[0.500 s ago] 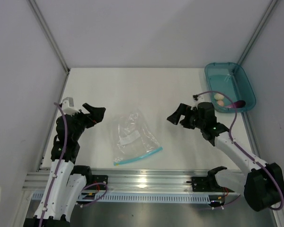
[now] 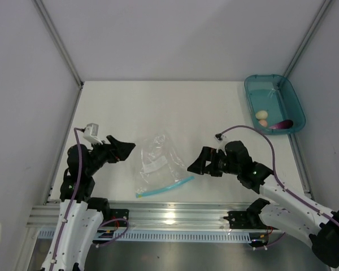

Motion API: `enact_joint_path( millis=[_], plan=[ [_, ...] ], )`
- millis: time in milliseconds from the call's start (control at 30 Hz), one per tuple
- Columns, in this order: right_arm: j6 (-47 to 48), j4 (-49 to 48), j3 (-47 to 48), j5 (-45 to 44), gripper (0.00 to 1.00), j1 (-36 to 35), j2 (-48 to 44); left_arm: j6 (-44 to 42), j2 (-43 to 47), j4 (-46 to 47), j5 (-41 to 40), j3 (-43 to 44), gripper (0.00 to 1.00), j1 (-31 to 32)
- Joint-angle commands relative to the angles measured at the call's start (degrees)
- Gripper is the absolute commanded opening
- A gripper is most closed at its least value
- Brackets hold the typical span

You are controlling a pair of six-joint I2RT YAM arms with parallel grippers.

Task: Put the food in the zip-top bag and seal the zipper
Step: Pick up the zipper food storage bag at the center of the board.

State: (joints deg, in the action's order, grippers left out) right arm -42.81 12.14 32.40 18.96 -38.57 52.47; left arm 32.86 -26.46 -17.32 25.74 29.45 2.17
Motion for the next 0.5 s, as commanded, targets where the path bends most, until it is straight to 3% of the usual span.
enact_joint_path(
  millis=[0,100,200,333,467],
  plan=[
    [-4.6,5.3,-3.7,1.3,0.99,-2.4,-4.8,-3.0,0.8,-1.7,3.4,1.4,0.87,2.5],
    [-8.3,7.2,-7.4,1.5,0.98,-4.8,-9.7,-2.3,1.4,-2.4,1.0,1.7,0.87,6.5],
    [-13.3,0.6,-11.1,3.2,0.94,-6.9,-11.9,-1.8,1.4,-3.1,-4.1,3.0,0.87,11.4],
    [-18.2,-9.5,-13.1,4.8,0.93,-9.5,-7.6,-1.0,0.4,-3.9,-7.0,5.3,0.85,14.5],
    [-20.8,-18.6,-12.5,6.1,0.93,-12.9,2.6,-1.1,1.0,-5.2,-8.4,6.6,0.85,16.1]
  ],
)
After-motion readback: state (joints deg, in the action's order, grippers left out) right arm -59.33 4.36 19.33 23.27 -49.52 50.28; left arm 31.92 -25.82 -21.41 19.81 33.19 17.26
